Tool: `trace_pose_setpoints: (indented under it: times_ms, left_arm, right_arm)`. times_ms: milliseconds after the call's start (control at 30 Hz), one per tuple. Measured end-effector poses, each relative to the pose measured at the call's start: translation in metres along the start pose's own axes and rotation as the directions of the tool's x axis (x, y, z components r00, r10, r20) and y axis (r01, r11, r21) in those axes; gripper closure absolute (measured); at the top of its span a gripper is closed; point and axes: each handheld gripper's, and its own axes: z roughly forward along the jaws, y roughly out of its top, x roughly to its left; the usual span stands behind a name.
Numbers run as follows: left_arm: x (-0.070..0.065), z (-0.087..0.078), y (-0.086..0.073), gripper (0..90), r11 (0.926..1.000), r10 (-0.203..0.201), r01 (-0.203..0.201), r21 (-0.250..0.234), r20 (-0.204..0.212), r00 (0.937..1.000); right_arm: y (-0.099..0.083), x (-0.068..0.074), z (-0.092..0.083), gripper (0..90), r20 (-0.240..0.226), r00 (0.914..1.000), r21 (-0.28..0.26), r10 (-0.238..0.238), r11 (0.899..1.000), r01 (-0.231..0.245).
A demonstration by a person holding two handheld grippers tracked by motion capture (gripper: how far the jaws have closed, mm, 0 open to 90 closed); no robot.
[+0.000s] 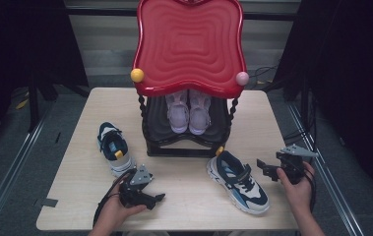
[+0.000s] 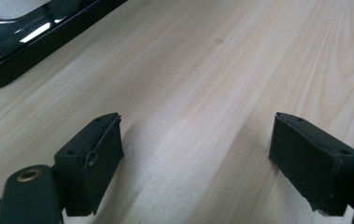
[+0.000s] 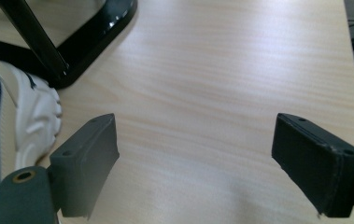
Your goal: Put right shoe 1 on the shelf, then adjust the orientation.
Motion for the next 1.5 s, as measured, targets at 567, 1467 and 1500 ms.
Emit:
trace_pose_setpoints:
  times_ms: [567,1467,1500]
  left_arm:
    - [0.000,0.000,0.000,16.6,1.0000,0.001,-0.001,0.001,0.000,1.0000]
    - [-0.001,0.000,0.000,15.4,1.0000,0.002,-0.002,0.008,-0.003,1.0000]
    - [-0.001,0.000,0.000,15.3,1.0000,0.002,-0.002,0.008,-0.003,1.0000]
  right_arm:
    - [-0.016,0.009,0.017,14.1,-0.011,0.9980,0.076,-0.062,0.995,0.063]
    - [-0.018,0.009,0.024,12.9,-0.038,0.9966,0.118,-0.073,0.990,0.077]
    - [-0.018,0.009,0.023,12.9,-0.039,0.9966,0.118,-0.073,0.990,0.077]
